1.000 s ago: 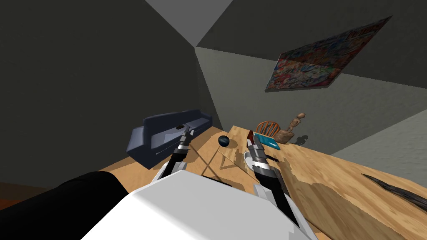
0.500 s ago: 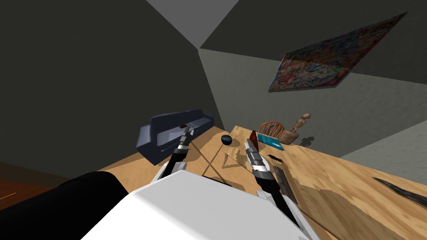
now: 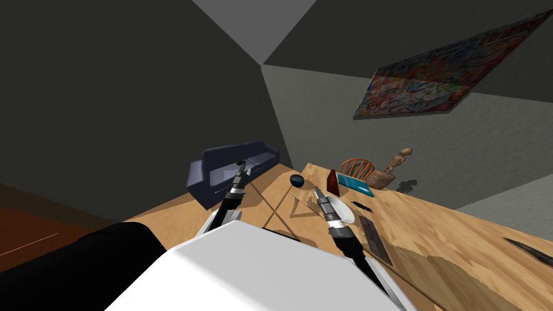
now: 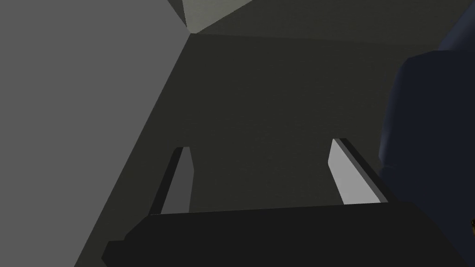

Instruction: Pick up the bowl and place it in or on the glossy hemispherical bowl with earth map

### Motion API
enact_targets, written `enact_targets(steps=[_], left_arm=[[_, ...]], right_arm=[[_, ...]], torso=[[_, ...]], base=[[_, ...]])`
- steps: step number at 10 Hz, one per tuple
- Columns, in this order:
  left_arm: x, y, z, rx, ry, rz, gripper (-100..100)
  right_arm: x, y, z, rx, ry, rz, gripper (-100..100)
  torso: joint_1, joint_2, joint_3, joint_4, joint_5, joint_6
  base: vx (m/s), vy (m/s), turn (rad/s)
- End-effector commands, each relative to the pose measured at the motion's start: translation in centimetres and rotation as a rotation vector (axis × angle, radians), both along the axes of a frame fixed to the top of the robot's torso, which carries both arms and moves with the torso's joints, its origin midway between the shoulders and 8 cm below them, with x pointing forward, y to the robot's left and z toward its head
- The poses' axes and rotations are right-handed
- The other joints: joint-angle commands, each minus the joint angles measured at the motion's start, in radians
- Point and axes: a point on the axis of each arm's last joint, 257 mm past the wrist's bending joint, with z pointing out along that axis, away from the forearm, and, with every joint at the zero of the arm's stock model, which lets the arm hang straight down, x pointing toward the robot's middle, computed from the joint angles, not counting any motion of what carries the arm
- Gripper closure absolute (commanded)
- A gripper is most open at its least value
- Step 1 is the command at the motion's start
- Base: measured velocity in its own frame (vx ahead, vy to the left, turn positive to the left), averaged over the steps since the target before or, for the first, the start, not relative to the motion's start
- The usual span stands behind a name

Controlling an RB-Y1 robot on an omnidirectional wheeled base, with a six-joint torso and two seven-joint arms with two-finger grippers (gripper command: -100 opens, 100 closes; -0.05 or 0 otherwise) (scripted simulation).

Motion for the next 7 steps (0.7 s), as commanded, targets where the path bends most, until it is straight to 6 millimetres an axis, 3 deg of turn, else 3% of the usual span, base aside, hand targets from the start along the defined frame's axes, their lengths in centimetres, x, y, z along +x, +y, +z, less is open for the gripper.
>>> enact_targets(steps=[1,2,3,4,5,7], left_arm=[[0.0,0.0,0.0,0.0,0.0,0.0,0],[0.0,0.0,0.0,0.0,0.0,0.0,0],[0.0,0.0,0.0,0.0,0.0,0.0,0],[0.0,0.0,0.0,0.0,0.0,0.0,0],[0.0,0.0,0.0,0.0,0.0,0.0,0],[0.0,0.0,0.0,0.0,0.0,0.0,0]], right_arm=[[-0.1,0.0,-1.1,-0.05,0.023,0.019,-100],[-0.5,-0.1,-3.6,-0.113,0.064,0.039,-100],[-0.6,-0.3,-3.8,-0.129,0.069,0.046,-100],[-1.1,-0.4,-6.0,-0.193,0.105,0.066,-100],[-1.2,-0.8,-6.5,-0.213,0.116,0.072,-100],[-2.0,-1.6,-9.2,-0.3,0.163,0.098,-100]], torso=[[0.0,0.0,0.0,0.0,0.0,0.0],[0.0,0.0,0.0,0.0,0.0,0.0],[0.001,0.0,0.0,0.0,0.0,0.0],[0.0,-0.001,-0.001,0.0,0.0,0.0],[0.001,-0.001,-0.001,0.0,0.0,0.0],[0.001,-0.001,-0.001,0.0,0.0,0.0]], base=[[-0.048,0.062,0.044],[-0.052,0.071,0.099],[-0.034,0.057,0.041],[-0.035,0.073,0.115],[-0.033,0.071,0.044],[-0.031,0.073,0.066]])
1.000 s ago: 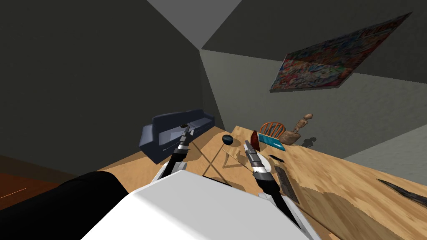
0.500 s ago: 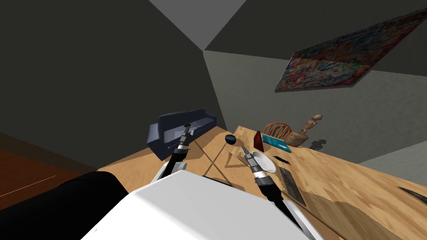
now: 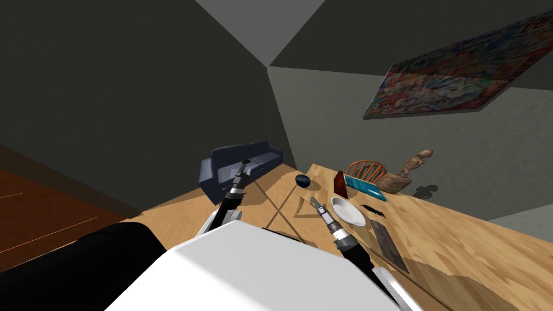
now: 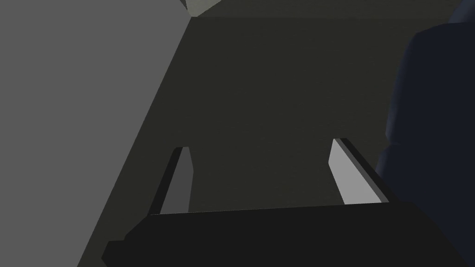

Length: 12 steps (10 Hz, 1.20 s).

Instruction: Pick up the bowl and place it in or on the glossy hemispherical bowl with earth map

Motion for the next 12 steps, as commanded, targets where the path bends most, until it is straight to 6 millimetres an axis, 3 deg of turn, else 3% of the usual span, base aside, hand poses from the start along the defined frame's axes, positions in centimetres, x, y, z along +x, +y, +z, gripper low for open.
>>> enact_targets(steps=[1,4,5,6,7,8,12], left_arm=[[0.0,0.0,0.0,0.0,0.0,0.0,0],[0.0,0.0,0.0,0.0,0.0,0.0,0],[0.0,0.0,0.0,0.0,0.0,0.0,0],[0.0,0.0,0.0,0.0,0.0,0.0,0],[0.0,0.0,0.0,0.0,0.0,0.0,0],[0.0,0.0,0.0,0.0,0.0,0.0,0],[0.0,0.0,0.0,0.0,0.0,0.0,0]], right_arm=[[-0.9,-0.8,-2.6,-0.087,0.041,0.029,-100],[-2.1,-3.1,-6.1,-0.203,0.106,0.055,-100],[-3.1,-4.1,-8.1,-0.276,0.138,0.078,-100],[-3.3,-5.0,-8.6,-0.299,0.152,0.081,-100],[-4.4,-6.5,-10.7,-0.376,0.189,0.101,-100],[-4.6,-7.1,-10.8,-0.395,0.197,0.107,-100],[-7.3,-12.2,-14.6,-0.588,0.283,0.156,-100]], torso=[[0.0,0.0,0.0,0.0,0.0,0.0],[0.0,0.0,0.0,0.0,0.0,0.0],[-0.001,0.0,0.0,0.0,0.0,0.0],[0.0,-0.001,0.0,0.0,0.0,0.0],[-0.001,-0.001,-0.001,0.0,0.0,0.0],[-0.001,-0.001,-0.001,0.0,0.0,0.0],[0.0,-0.001,-0.001,0.0,0.0,0.0]], base=[[-0.032,0.071,0.104],[-0.024,0.061,0.072],[-0.016,0.076,0.102],[-0.012,0.058,0.05],[-0.009,0.062,0.111],[-0.008,0.051,0.06],[-0.006,0.058,0.077]])
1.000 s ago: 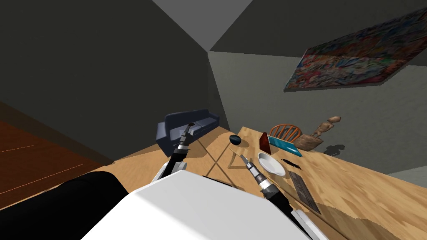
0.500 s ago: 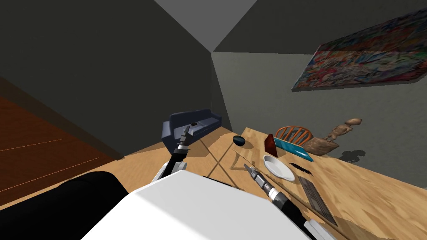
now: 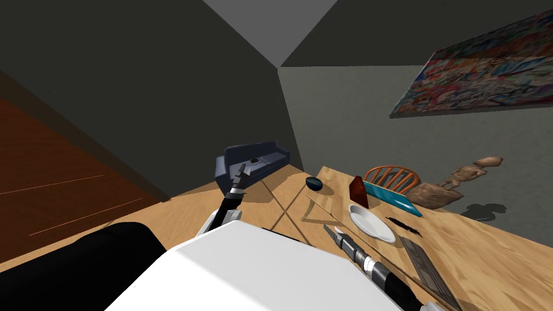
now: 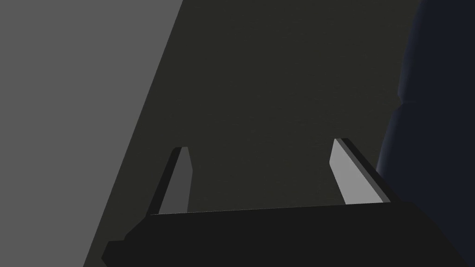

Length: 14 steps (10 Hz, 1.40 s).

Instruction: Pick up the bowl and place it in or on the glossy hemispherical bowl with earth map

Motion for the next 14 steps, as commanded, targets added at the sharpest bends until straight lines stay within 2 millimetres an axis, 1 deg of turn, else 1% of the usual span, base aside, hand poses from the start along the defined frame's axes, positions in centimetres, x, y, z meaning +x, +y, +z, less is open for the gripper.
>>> enact_targets(steps=[1,2,3,4,5,6,7,8,9,10,11,12,13,14], left_arm=[[0.0,0.0,0.0,0.0,0.0,0.0,0],[0.0,0.0,0.0,0.0,0.0,0.0,0],[0.0,0.0,0.0,0.0,0.0,0.0,0],[0.0,0.0,0.0,0.0,0.0,0.0,0],[0.0,0.0,0.0,0.0,0.0,0.0,0],[0.0,0.0,0.0,0.0,0.0,0.0,0],[0.0,0.0,0.0,0.0,0.0,0.0,0],[0.0,0.0,0.0,0.0,0.0,0.0,0],[0.0,0.0,0.0,0.0,0.0,0.0,0],[0.0,0.0,0.0,0.0,0.0,0.0,0],[0.0,0.0,0.0,0.0,0.0,0.0,0],[0.0,0.0,0.0,0.0,0.0,0.0,0],[0.0,0.0,0.0,0.0,0.0,0.0,0],[0.0,0.0,0.0,0.0,0.0,0.0,0]], right_arm=[[-0.2,-1.0,-0.5,-0.022,0.012,0.001,-100],[-1.3,-3.2,-1.6,-0.108,0.042,0.035,-100],[-1.6,-3.9,-2.0,-0.116,0.053,0.026,-100],[-3.0,-6.7,-3.2,-0.205,0.092,0.048,-100],[-3.9,-8.3,-3.9,-0.271,0.115,0.078,-100],[-4.1,-9.3,-3.8,-0.292,0.124,0.08,-100],[-4.3,-9.8,-4.0,-0.297,0.131,0.073,-100],[-5.5,-12.3,-4.5,-0.377,0.162,0.102,-100],[-5.7,-12.8,-4.6,-0.383,0.169,0.096,-100],[-6.8,-15.2,-4.8,-0.459,0.197,0.125,-100],[-7.1,-15.7,-5.0,-0.465,0.206,0.118,-100],[-8.4,-18.6,-5.1,-0.543,0.241,0.139,-100],[-9.2,-20.6,-5.0,-0.608,0.263,0.169,-100],[-9.6,-21.3,-5.1,-0.616,0.273,0.16,-100]], torso=[[0.0,0.0,0.0,0.0,0.0,0.0],[-0.002,0.0,0.0,0.0,0.0,0.0],[-0.001,-0.001,-0.001,0.0,0.0,0.0],[-0.001,-0.001,0.0,0.0,0.0,0.0],[0.001,-0.001,-0.001,0.0,0.0,0.0],[0.002,-0.002,-0.001,0.0,0.0,-0.001],[0.001,-0.002,-0.001,0.0,0.0,0.0],[-0.001,-0.001,0.0,0.0,0.0,0.0],[-0.001,-0.001,-0.001,0.0,0.0,0.0],[-0.001,-0.001,-0.001,0.0,-0.001,0.0],[-0.001,-0.001,-0.001,0.0,0.0,0.0],[-0.001,-0.002,-0.001,0.0,0.0,0.0],[-0.001,-0.002,-0.001,0.0,0.0,0.0],[0.0,-0.003,-0.002,-0.001,0.0,-0.001]], base=[[0.006,0.014,-0.013],[0.013,0.034,0.094],[0.007,0.037,0.071],[0.017,0.062,0.107],[0.029,0.077,0.168],[0.022,0.051,0.04],[0.007,0.021,-0.027],[0.017,0.028,0.092],[0.02,0.024,0.063],[0.024,0.037,0.092],[0.023,0.029,0.038],[0.04,0.038,0.092],[0.051,0.047,0.108],[0.041,0.029,0.049]])
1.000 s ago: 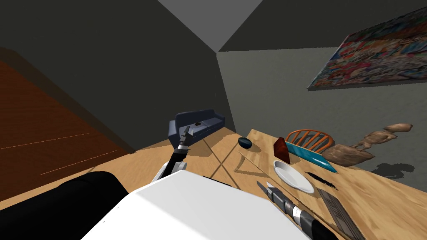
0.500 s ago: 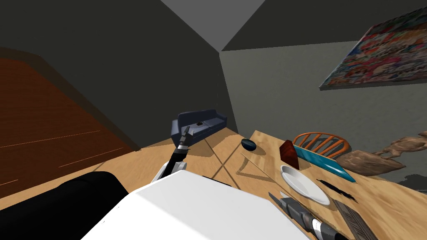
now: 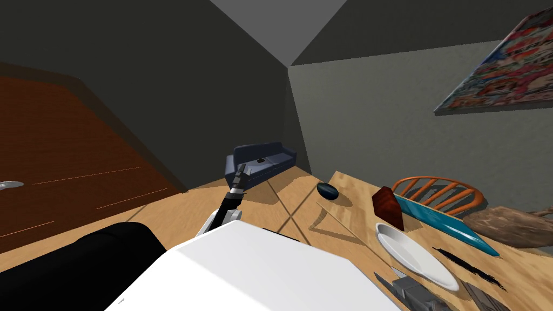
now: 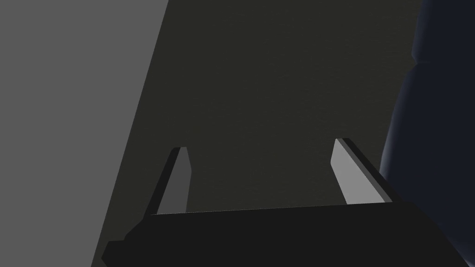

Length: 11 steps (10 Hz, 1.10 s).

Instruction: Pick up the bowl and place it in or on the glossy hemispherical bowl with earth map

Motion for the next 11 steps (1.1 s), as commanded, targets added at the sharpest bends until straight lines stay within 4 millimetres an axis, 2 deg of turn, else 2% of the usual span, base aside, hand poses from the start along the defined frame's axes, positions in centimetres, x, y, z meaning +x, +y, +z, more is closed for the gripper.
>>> enact_targets(steps=[1,2,5,6,9,10,11], left_arm=[[0.0,0.0,0.0,0.0,0.0,0.0,0],[0.0,0.0,0.0,0.0,0.0,0.0,0],[0.0,0.0,0.0,0.0,0.0,0.0,0],[0.0,0.0,0.0,0.0,0.0,0.0,0],[0.0,0.0,0.0,0.0,0.0,0.0,0],[0.0,0.0,0.0,0.0,0.0,0.0,0],[0.0,0.0,0.0,0.0,0.0,0.0,0]], right_arm=[[-1.5,-2.8,-0.1,-0.081,0.038,0.024,-100],[-1.6,-3.1,-0.1,-0.085,0.041,0.019,-100],[-4.9,-9.6,0.8,-0.257,0.125,0.062,-100],[-4.9,-9.6,0.8,-0.257,0.125,0.062,-100],[-7.6,-13.9,1.6,-0.376,0.191,0.091,-100],[-7.6,-13.9,1.6,-0.376,0.191,0.091,-100],[-8.4,-14.9,1.7,-0.403,0.208,0.097,-100]], torso=[[0.0,0.0,0.0,0.0,0.0,0.0],[0.0,0.0,0.0,0.0,0.0,0.0],[-0.001,-0.001,0.0,0.0,0.0,-0.001],[-0.001,-0.002,-0.001,0.0,0.0,0.0],[-0.002,-0.001,-0.001,0.0,0.0,0.0],[-0.002,-0.002,-0.001,0.0,0.0,0.0],[-0.003,-0.002,-0.001,0.0,-0.001,0.0]], base=[[0.043,0.026,0.085],[0.037,0.013,0.044],[0.064,0.018,0.096],[0.071,-0.003,0.029],[0.067,-0.005,0.073],[0.074,-0.014,0.023],[0.055,-0.012,0.028]])
